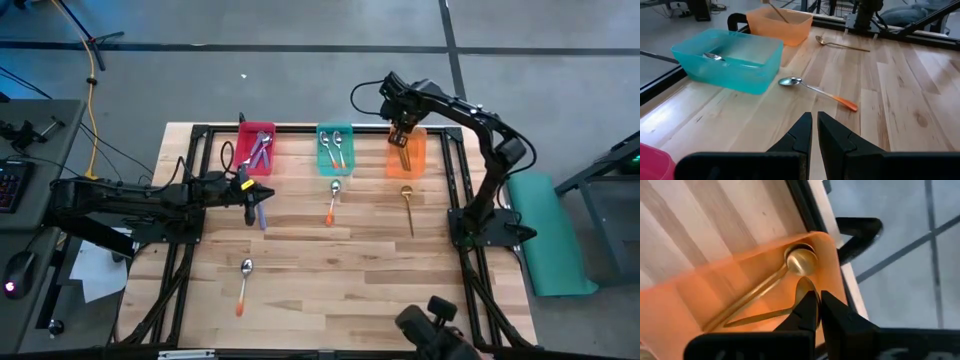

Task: Sort silverware by color (type)
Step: Put the gold spoon into the orange bin, then put the orange spoon into the green bin

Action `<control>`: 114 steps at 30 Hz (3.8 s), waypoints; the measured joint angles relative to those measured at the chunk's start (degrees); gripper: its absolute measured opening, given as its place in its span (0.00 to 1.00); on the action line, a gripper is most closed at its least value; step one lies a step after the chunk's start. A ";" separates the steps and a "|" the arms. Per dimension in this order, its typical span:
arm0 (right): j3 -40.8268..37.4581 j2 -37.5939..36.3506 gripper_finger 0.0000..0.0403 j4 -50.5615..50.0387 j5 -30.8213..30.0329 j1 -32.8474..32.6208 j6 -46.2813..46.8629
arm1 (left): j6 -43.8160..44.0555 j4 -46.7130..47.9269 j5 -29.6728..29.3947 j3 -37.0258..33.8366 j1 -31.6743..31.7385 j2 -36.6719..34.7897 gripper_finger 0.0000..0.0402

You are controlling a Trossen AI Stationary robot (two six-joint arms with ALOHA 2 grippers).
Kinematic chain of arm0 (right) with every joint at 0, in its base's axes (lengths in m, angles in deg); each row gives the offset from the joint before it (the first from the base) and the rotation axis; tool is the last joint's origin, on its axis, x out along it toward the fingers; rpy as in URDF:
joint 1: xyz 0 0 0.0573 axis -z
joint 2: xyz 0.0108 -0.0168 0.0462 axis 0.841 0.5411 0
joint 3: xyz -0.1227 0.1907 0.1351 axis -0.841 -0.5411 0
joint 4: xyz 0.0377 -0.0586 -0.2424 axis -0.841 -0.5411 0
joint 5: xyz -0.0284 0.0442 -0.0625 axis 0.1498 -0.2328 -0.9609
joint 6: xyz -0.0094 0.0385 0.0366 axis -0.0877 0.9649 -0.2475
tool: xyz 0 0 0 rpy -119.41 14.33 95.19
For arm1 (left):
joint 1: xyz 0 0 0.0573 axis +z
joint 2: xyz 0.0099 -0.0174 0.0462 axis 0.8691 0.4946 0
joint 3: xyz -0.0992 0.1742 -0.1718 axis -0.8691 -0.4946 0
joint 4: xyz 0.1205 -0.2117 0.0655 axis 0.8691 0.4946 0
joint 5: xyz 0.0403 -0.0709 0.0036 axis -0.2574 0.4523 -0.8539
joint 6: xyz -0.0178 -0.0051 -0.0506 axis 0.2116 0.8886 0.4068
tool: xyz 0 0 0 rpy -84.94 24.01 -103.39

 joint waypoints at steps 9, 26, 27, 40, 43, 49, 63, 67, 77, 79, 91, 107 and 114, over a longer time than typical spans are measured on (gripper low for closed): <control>0.03 3.59 0.00 0.93 1.52 0.92 -1.54 | 0.02 0.04 0.00 0.00 0.00 0.00 0.05; 0.02 3.34 0.16 1.28 1.32 -1.19 1.52 | 0.00 0.11 0.00 0.00 0.02 0.00 0.05; 0.02 2.71 0.15 1.27 1.32 -1.61 1.89 | -0.09 0.13 0.00 0.00 0.02 0.00 0.05; -18.17 -15.37 0.01 40.25 22.46 -11.42 6.34 | -1.51 0.74 0.04 0.00 0.00 0.00 0.05; -27.29 -19.42 0.01 57.66 22.26 -15.12 9.48 | -1.48 0.89 0.58 0.00 0.00 0.00 0.05; -41.54 -22.76 0.00 89.80 24.00 -22.89 13.89 | 2.35 4.35 2.43 0.02 -0.03 0.02 0.05; -48.92 -21.91 0.00 104.95 26.14 -27.95 21.06 | 5.14 7.27 2.40 0.02 -7.23 0.02 0.05; -48.92 -21.91 0.00 104.91 26.13 -28.09 20.59 | 11.56 12.36 0.65 0.67 -12.35 0.02 0.05; -48.92 -21.91 0.00 104.37 26.15 -28.09 20.89 | 34.21 49.36 -9.22 15.39 -29.92 0.04 0.05; -48.92 -21.91 0.00 104.21 26.15 -28.09 21.45 | 41.76 53.95 -9.39 17.79 -33.02 0.21 0.05; -48.88 -21.91 0.00 102.81 26.13 -28.09 21.65 | 67.59 60.90 -5.06 21.18 -46.69 9.77 0.27; -48.87 -21.91 0.00 102.02 26.13 -28.09 21.84 | 77.80 50.08 -5.35 21.18 -52.92 25.18 0.49; -48.87 -21.91 0.00 101.61 26.13 -28.09 23.18 | 78.60 46.65 -5.74 21.29 -52.89 27.97 0.49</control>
